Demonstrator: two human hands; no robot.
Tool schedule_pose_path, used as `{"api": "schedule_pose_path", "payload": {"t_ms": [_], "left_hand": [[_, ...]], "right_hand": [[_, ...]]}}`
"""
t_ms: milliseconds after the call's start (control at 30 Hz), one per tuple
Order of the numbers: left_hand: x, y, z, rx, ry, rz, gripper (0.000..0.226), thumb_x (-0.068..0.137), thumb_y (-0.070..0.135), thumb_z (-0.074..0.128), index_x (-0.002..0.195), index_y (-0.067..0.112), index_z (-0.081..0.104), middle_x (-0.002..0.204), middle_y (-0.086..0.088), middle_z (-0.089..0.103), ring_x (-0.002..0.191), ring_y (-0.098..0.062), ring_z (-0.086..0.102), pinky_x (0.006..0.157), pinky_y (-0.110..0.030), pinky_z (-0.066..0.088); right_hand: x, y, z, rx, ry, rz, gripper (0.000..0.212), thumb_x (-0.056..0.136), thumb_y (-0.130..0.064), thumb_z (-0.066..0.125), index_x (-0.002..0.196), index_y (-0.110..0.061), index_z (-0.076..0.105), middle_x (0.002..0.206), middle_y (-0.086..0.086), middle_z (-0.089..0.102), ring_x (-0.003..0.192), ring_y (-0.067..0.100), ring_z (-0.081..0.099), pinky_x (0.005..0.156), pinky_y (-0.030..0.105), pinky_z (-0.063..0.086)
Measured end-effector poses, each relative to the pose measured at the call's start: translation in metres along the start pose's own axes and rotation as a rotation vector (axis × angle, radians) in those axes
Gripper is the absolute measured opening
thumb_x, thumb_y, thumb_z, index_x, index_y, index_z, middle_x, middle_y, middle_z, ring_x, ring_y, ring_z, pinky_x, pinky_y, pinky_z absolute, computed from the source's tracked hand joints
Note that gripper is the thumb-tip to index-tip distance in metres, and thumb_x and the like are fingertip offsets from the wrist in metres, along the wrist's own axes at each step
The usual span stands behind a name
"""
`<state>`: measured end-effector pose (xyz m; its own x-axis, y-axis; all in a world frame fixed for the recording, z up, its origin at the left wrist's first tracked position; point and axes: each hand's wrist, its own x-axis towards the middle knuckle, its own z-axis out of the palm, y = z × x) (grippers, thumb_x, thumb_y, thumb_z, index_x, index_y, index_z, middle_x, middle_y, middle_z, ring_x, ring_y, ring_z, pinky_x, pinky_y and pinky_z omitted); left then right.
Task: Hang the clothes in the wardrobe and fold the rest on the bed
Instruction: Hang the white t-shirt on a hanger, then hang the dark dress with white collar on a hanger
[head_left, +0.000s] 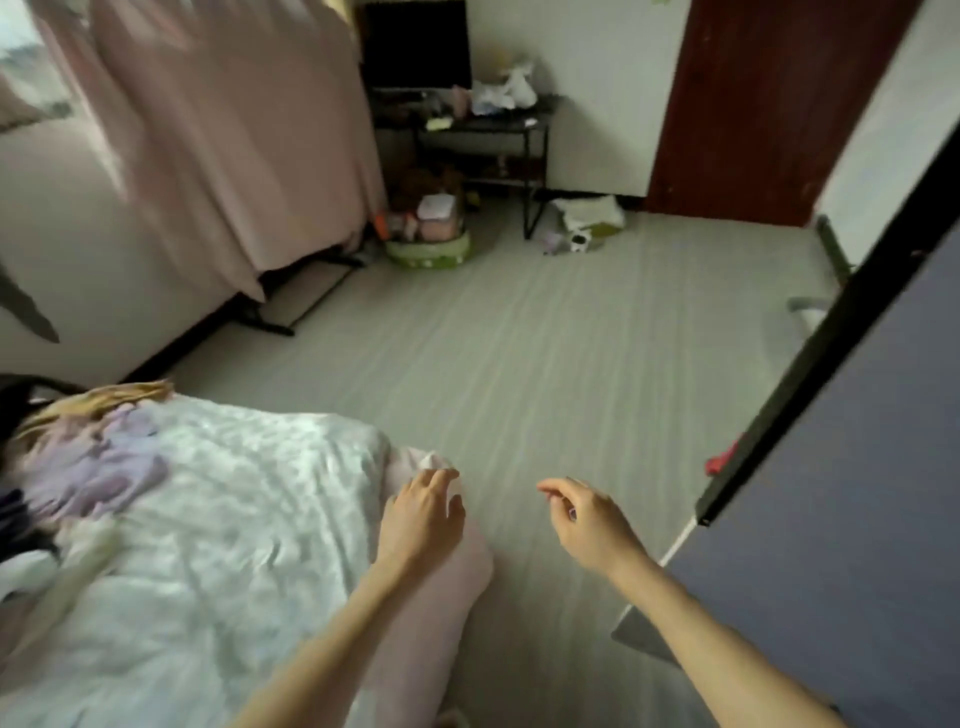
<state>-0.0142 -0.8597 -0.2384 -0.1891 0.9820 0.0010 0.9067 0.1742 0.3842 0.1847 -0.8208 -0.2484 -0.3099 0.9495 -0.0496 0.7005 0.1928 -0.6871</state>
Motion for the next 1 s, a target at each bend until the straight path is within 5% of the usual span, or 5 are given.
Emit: {"api": "schedule_pose_path", "payload": {"t_ms": [267, 533, 833, 1000], "left_hand": [[-0.064, -0.156, -0.076, -0.008, 0.304, -0.489, 0.038, 0.095, 0.025, 0.046, 0.132, 0.021, 0.050, 0.133, 0.002, 0.052, 0.120, -0.018, 0.050, 0.095, -0.032, 0.040], [-0.101, -0.300, -0.133, -0.041, 0.414, -0.805, 0.038, 0.095, 0.023, 0.044, 0.132, 0.019, 0.050, 0.133, 0.001, 0.051, 0.120, -0.019, 0.049, 0.090, -0.034, 0.041], [-0.094, -0.464, -0.149, -0.080, 0.310, -1.017, 0.036, 0.095, 0.022, 0.042, 0.130, 0.017, 0.048, 0.130, -0.003, 0.049, 0.120, -0.022, 0.048, 0.094, -0.037, 0.043], [-0.066, -0.550, -0.132, 0.029, 0.190, -1.082, 0.058, 0.092, 0.023, 0.043, 0.146, 0.021, 0.022, 0.145, -0.001, 0.029, 0.129, -0.022, 0.034, 0.097, -0.036, 0.041]], "right_hand": [[0.067, -0.148, 0.129, 0.009, -0.368, -0.393, 0.032, 0.094, -0.009, 0.044, 0.121, -0.013, 0.060, 0.125, 0.004, 0.059, 0.118, 0.018, 0.051, 0.093, 0.018, 0.033], [0.098, -0.284, 0.251, -0.033, -0.618, -0.584, 0.031, 0.095, -0.015, 0.043, 0.120, -0.017, 0.060, 0.118, 0.002, 0.062, 0.105, 0.017, 0.059, 0.094, 0.028, 0.044], [0.155, -0.379, 0.393, -0.142, -0.804, -0.627, 0.034, 0.095, -0.015, 0.040, 0.124, -0.020, 0.058, 0.122, -0.001, 0.060, 0.109, 0.014, 0.056, 0.092, 0.025, 0.042], [0.198, -0.396, 0.475, -0.186, -0.856, -0.612, 0.035, 0.095, -0.015, 0.038, 0.126, -0.020, 0.055, 0.121, 0.000, 0.061, 0.109, 0.016, 0.057, 0.091, 0.028, 0.044]]}}
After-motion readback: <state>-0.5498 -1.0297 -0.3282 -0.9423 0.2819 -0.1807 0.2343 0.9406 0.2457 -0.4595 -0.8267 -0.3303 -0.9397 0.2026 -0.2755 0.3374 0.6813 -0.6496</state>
